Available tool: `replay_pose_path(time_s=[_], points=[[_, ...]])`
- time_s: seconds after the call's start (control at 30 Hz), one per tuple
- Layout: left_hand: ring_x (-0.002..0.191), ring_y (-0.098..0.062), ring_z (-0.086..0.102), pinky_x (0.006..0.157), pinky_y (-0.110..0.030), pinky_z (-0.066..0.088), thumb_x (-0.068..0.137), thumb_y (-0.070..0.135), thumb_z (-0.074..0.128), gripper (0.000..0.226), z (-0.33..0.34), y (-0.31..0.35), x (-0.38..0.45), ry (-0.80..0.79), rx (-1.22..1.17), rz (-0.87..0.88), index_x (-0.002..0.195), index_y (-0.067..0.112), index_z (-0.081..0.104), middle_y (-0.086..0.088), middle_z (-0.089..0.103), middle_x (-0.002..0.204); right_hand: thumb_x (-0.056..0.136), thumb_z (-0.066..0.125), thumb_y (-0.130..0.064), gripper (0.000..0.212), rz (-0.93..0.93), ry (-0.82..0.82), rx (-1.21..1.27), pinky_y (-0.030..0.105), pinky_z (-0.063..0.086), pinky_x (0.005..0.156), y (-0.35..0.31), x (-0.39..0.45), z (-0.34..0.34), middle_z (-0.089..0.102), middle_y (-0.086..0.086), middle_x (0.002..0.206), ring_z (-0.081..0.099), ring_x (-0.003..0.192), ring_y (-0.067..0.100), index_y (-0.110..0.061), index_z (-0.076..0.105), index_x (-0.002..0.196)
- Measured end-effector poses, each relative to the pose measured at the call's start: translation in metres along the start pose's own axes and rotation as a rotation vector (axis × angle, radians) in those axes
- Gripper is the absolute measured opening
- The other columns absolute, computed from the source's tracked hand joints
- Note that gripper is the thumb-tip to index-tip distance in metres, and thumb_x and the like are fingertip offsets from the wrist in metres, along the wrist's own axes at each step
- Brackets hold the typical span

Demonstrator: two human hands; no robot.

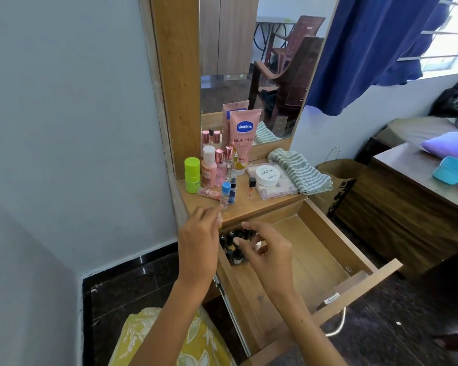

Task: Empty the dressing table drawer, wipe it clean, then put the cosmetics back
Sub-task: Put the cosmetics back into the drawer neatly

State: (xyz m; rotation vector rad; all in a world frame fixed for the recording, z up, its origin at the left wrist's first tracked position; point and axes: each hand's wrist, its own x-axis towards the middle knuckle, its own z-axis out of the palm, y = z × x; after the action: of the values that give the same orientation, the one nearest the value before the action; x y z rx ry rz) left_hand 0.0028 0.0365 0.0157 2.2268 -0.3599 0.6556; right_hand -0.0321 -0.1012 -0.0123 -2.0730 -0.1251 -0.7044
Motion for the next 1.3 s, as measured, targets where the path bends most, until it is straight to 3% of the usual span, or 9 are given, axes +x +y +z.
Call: replay_pose_path(time_s=[0.17,0.27,0.33,0.47,0.6,0.8,1.03,1.2,1.3], points=[[0.091,-0.004,0.062,0.081,-0.025,0.054,0.084,0.007,0.068,0.033,0.004,0.017,-0.025,-0.114,-0.182,-0.066,0.115,0.016,0.067,0.004,0.067,0.101,0.082,0.07,-0.023,0.016,-0.03,-0.081,-0.081,0.021,0.048,0.058,-0.005,0.001,0.002,0.065,-0.014,0.085,0.058,0.067,0.006,-0.025,0.068,0.098],[0.092,0.001,0.06,0.079,-0.006,0.047,0.083,0.01,0.069,0.044,0.004,0.02,-0.029,-0.178,-0.241,-0.138,0.125,0.022,0.059,0.006,0.067,0.108,0.082,0.07,-0.021,0.006,-0.019,-0.123,-0.128,0.021,0.046,0.055,-0.001,-0.003,0.0,0.064,-0.011,0.073,0.056,0.063,0.006,-0.022,0.069,0.088],[0.103,0.0,0.056,0.085,-0.003,0.04,0.087,0.021,0.065,0.055,0.002,0.015,-0.027,-0.241,-0.131,-0.171,0.138,0.026,0.044,0.012,0.059,0.12,0.081,0.071,-0.027,0.007,0.069,-0.175,-0.189,0.02,0.044,0.055,0.007,-0.007,-0.003,0.062,-0.01,0.069,0.056,0.063,0.007,-0.022,0.068,0.082],[0.144,-0.013,0.012,0.115,-0.032,0.01,0.099,0.039,0.037,0.056,0.0,-0.008,-0.025,-0.405,0.345,-0.15,0.148,0.025,0.014,0.001,0.017,0.156,0.078,0.075,-0.03,0.01,0.313,-0.342,-0.249,0.019,0.046,0.063,0.031,-0.012,-0.004,0.063,-0.008,0.07,0.059,0.068,0.003,-0.024,0.067,0.077],[0.144,-0.014,-0.005,0.118,-0.039,0.003,0.102,0.033,0.028,0.057,0.005,-0.017,-0.029,-0.547,0.52,-0.132,0.149,0.019,-0.002,-0.002,-0.005,0.157,0.082,0.072,-0.02,0.005,0.39,-0.527,-0.311,0.017,0.049,0.069,0.039,-0.013,0.006,0.066,-0.005,0.082,0.06,0.074,0.001,-0.017,0.069,0.084],[0.144,-0.017,-0.007,0.119,-0.04,0.004,0.102,0.023,0.031,0.06,0.01,-0.017,-0.032,-0.541,0.574,-0.124,0.148,0.015,-0.008,-0.005,-0.011,0.156,0.086,0.063,-0.012,0.016,0.407,-0.661,-0.368,0.026,0.043,0.081,0.039,-0.003,0.02,0.064,0.015,0.104,0.059,0.099,0.027,-0.005,0.068,0.099],[0.144,-0.018,-0.01,0.118,-0.035,-0.002,0.102,0.017,0.029,0.06,0.013,-0.015,-0.033,-0.53,0.56,-0.13,0.148,0.011,-0.008,-0.007,-0.013,0.156,0.086,0.064,-0.006,0.005,0.363,-0.659,-0.403,0.004,0.042,0.057,0.042,-0.008,0.017,0.064,0.004,0.088,0.061,0.076,0.01,-0.009,0.067,0.088],[0.144,-0.017,-0.012,0.117,-0.034,-0.005,0.102,0.02,0.029,0.06,0.015,-0.017,-0.03,-0.539,0.516,-0.114,0.148,0.011,-0.008,-0.006,-0.014,0.156,0.08,0.069,-0.004,0.015,0.33,-0.636,-0.491,0.018,0.053,0.075,0.038,0.006,0.0,0.066,-0.001,0.086,0.061,0.075,0.007,-0.013,0.072,0.092],[0.144,-0.018,-0.013,0.114,-0.032,-0.009,0.102,0.023,0.028,0.06,0.015,-0.02,-0.027,-0.564,0.517,-0.066,0.148,0.011,-0.008,-0.007,-0.015,0.156,0.084,0.069,-0.013,0.01,0.265,-0.417,-0.447,0.02,0.055,0.075,0.015,0.026,-0.011,0.068,-0.009,0.084,0.062,0.073,0.002,-0.02,0.072,0.091]])
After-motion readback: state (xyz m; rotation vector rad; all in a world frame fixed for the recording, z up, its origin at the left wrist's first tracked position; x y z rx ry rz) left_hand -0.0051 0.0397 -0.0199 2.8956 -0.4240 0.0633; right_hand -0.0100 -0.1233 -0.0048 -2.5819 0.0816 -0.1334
